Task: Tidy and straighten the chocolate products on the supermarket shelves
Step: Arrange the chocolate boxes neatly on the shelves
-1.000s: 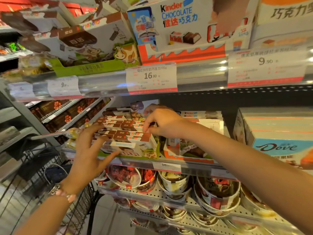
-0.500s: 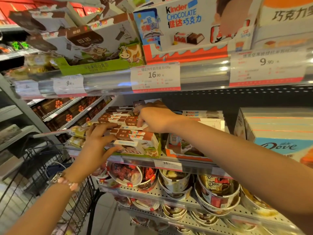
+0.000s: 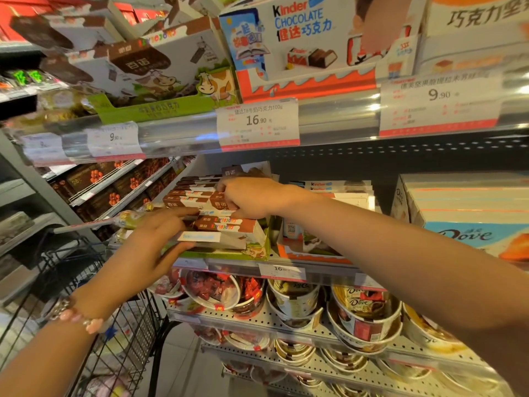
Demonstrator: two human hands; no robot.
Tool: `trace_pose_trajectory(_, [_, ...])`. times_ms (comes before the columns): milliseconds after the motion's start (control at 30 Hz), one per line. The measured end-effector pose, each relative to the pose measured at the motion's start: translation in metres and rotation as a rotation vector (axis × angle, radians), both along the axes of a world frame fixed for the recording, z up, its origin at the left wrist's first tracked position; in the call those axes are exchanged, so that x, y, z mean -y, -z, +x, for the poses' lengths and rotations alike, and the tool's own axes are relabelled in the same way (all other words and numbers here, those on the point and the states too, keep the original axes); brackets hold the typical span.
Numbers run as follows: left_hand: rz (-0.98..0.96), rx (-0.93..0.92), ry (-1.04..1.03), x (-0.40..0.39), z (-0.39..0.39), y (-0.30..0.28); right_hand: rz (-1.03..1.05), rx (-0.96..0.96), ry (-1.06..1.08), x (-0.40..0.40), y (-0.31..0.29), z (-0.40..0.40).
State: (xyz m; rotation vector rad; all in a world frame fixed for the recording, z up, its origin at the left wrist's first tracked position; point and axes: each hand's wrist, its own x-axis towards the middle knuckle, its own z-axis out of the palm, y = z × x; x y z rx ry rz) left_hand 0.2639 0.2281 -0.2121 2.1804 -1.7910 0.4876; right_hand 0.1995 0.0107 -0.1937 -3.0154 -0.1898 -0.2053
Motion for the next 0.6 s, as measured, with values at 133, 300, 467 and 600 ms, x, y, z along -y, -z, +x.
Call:
trace_pose_trajectory(133, [-0.008,-0.023,0.06,0.0,-0.019,-0.005,0.074,0.053,-0.003,0.004,0.008,-0.002])
trace_pose_trajectory(300, [0.006,-0.078,0.127,0.012,-0.035,-0.005,0.258,0.126,0.035,0.008,0.017,-0.008])
trace_pose_trajectory(467, [0.057,-0.158,0.129,0.025,-0.032,0.004,0.425,0.282,0.073,0.004,-0.001,-0.016])
trace_pose_trajectory(600, [0.008,-0.23,0.126,0.032,-0.029,0.009,0.504,0.403,-0.011,0.008,-0.014,-0.044])
